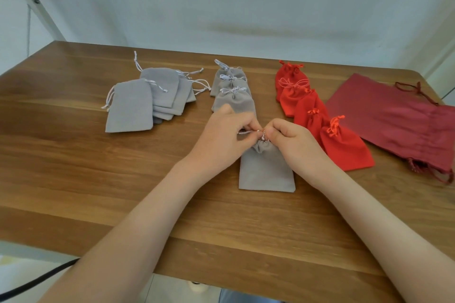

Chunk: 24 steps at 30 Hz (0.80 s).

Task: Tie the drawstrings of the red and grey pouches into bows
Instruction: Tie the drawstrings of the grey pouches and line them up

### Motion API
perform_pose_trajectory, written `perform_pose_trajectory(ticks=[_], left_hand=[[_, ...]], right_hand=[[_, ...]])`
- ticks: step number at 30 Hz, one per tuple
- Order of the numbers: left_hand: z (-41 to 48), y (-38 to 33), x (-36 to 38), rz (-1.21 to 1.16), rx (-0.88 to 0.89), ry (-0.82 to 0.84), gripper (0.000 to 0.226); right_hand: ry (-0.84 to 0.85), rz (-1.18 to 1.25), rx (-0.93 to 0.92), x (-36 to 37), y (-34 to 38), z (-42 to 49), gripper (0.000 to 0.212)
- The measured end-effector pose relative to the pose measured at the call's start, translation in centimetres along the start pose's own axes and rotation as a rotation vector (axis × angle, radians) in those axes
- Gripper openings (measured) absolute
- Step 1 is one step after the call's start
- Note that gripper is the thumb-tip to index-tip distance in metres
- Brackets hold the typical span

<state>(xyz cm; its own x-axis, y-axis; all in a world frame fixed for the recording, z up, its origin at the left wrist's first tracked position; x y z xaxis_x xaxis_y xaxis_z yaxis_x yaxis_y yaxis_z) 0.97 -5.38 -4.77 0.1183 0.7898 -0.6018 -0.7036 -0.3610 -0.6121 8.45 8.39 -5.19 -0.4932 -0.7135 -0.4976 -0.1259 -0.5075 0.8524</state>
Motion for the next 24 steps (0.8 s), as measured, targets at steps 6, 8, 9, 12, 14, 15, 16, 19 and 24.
perform_pose_trajectory(ticks=[6,8,9,12,14,15,16,19,24], left_hand=[[-0.4,-0.3,1.5,0.299,0.353,-0.256,0.014],[-0.6,-0.7,1.6,0.398,0.418,-0.326,0.018],[-0.7,-0.8,1.6,0.442,0.451,-0.364,0.019],[-0.9,-1.1,1.4,0.487,0.540,-0.442,0.024],[-1.0,-1.3,1.3,0.467,0.585,-0.460,0.026],[-1.0,-1.3,1.3,0.461,0.593,-0.459,0.026],[-1.0,-1.3,1.3,0.461,0.598,-0.459,0.026],[-0.9,-1.2,1.2,0.437,0.616,-0.463,0.022],[-0.9,-1.3,1.2,0.405,0.655,-0.450,0.019]], right_hand=[[-0.071,0.013,-0.040,0.3,0.1,0.1,0.035],[-0.080,0.106,-0.025,0.3,0.2,0.0,0.038],[-0.086,0.141,-0.013,0.2,0.4,0.0,0.038],[-0.081,0.203,0.055,0.3,0.6,0.1,0.041],[-0.036,0.262,0.106,0.3,0.6,0.1,0.042],[-0.013,0.303,0.125,0.4,0.5,0.0,0.039],[0.008,0.342,0.145,0.4,0.6,-0.1,0.034],[0.083,0.465,0.210,0.2,0.7,-0.1,0.022],[0.138,0.598,0.293,-0.4,0.8,0.1,0.023]])
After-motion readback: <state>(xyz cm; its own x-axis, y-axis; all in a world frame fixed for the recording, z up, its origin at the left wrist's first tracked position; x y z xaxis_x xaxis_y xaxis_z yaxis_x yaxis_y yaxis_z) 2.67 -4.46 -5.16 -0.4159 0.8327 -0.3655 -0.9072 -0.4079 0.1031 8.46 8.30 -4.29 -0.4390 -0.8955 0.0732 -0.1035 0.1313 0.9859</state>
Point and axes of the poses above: each hand's wrist, its own z-axis towards the middle knuckle, its own x-axis out of the palm, y = z × x, the point moved 1 cm from there along z, towards the middle knuckle, and after that the axes turned 14 degrees about -y, right-handed, at the moved point
